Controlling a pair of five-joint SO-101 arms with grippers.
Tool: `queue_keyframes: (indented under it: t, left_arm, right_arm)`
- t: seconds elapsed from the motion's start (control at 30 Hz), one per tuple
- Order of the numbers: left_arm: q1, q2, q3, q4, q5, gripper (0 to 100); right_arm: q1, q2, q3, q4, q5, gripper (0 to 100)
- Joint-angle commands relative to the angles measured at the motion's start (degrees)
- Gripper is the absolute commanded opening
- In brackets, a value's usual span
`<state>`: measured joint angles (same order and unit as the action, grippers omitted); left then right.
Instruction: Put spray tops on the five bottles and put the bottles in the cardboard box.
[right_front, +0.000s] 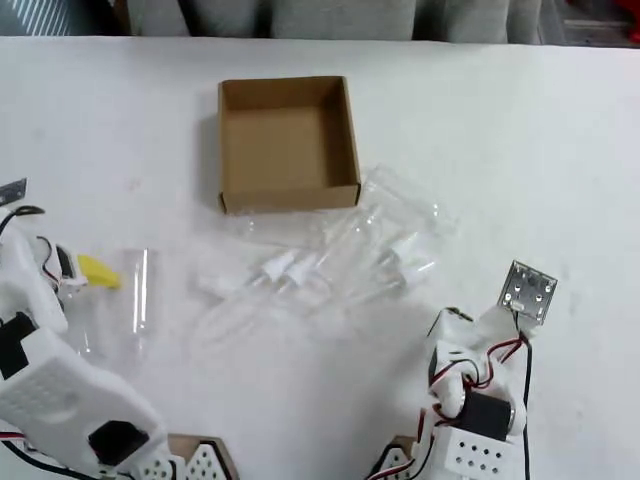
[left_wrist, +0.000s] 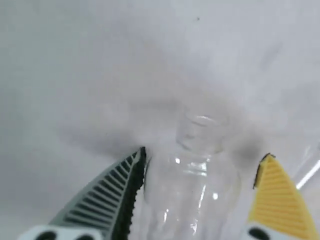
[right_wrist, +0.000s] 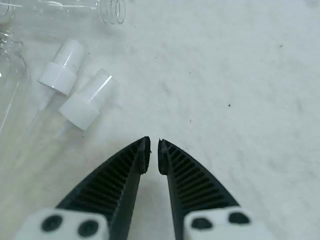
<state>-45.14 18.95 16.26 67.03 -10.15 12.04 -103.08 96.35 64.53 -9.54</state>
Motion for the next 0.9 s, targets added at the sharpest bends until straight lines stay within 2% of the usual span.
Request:
queue_keyframes:
  t: [0.0,0.23,0.33,0.53,0.7,0.87]
  left_arm:
    - [-1.5,-1.4,-0.2,-0.5,1.3,32]
    - [-0.4,-0.8,-0.1,-1.9,-1.2,1]
    - [0.8,-1.1,-0.2,-0.7,-5.5,2]
    - [0.9,-4.8,-3.3,1.1,-5.5,2]
    - [2.7,-16.8,-1.4,1.2,-5.4,2]
    - [8.2,-29.7,1.3,0.8,-5.3,2]
  right_arm:
    - [0.6,-0.1,0.5,0.6,-0.2,1.5]
    - [0.6,-0.1,0.5,0.6,-0.2,1.5]
    - [0.6,-0.1,0.5,0.6,-0.2,1.5]
    - [0.6,-0.1,0.5,0.6,-0.2,1.5]
    - [0.6,-0.1,0.5,0.6,-0.2,1.5]
    - [0.6,-0.1,0.5,0.6,-0.2,1.5]
